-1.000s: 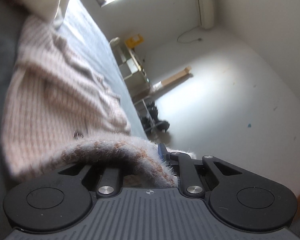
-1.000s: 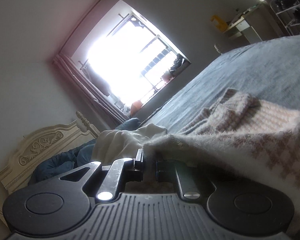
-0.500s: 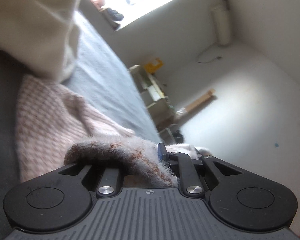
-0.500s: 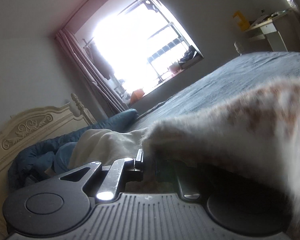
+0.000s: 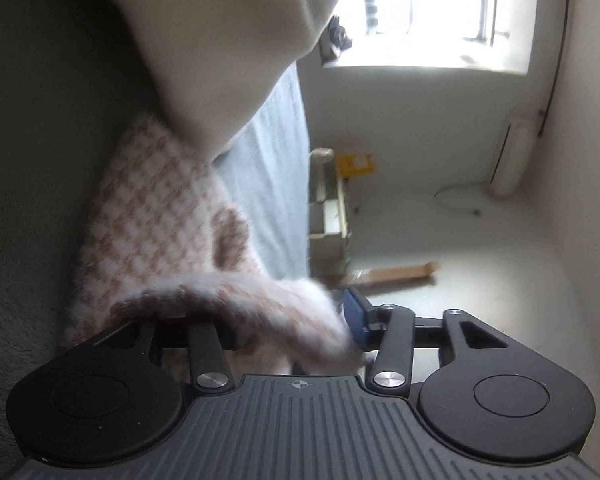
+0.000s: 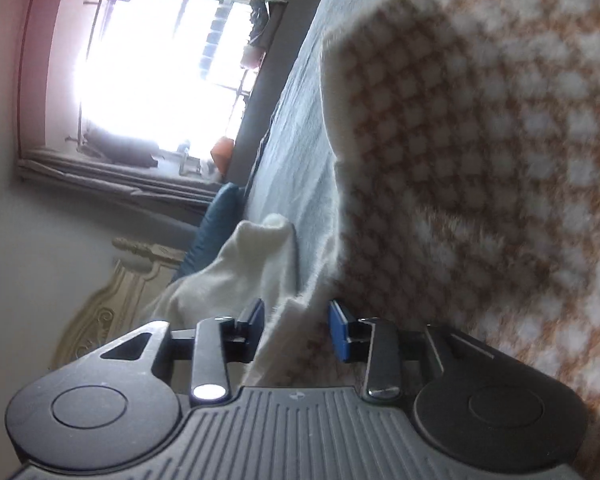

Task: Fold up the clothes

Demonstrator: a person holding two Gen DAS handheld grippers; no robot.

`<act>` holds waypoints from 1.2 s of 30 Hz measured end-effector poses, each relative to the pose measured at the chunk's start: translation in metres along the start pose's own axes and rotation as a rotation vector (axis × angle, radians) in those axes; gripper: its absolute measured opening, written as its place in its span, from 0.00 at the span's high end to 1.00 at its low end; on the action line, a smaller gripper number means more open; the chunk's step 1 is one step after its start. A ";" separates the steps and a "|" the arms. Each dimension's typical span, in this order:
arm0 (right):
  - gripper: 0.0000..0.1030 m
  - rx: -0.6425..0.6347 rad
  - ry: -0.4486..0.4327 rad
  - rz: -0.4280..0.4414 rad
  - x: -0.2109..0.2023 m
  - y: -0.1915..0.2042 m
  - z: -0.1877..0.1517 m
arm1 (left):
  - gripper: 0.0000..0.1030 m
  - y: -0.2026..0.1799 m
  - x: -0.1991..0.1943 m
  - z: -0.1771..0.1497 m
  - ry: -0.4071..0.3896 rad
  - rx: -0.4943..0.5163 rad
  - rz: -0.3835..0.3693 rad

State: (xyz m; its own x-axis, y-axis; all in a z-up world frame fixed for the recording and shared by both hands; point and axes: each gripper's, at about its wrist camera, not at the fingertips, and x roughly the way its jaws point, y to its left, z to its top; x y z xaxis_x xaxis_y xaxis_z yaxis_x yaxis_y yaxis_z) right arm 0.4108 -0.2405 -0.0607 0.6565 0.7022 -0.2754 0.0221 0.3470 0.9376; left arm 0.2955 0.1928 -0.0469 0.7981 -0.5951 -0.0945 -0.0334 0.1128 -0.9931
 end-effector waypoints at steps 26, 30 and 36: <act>0.30 0.067 -0.127 -0.179 -0.216 -0.075 -0.082 | 0.32 0.010 -0.082 -0.199 0.015 0.266 0.233; 0.30 0.071 -0.170 -0.170 -0.197 -0.077 -0.068 | 0.31 0.026 -0.069 -0.183 -0.113 0.169 0.200; 0.30 0.106 -0.213 -0.136 -0.171 -0.088 -0.045 | 0.29 0.043 -0.049 -0.164 -0.191 0.093 0.096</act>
State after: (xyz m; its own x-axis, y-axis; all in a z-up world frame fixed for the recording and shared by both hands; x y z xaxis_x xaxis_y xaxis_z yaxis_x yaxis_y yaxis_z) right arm 0.2629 -0.3636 -0.1056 0.7858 0.5030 -0.3599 0.1925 0.3540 0.9152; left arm 0.1565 0.0959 -0.0962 0.8935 -0.4180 -0.1641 -0.0656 0.2399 -0.9686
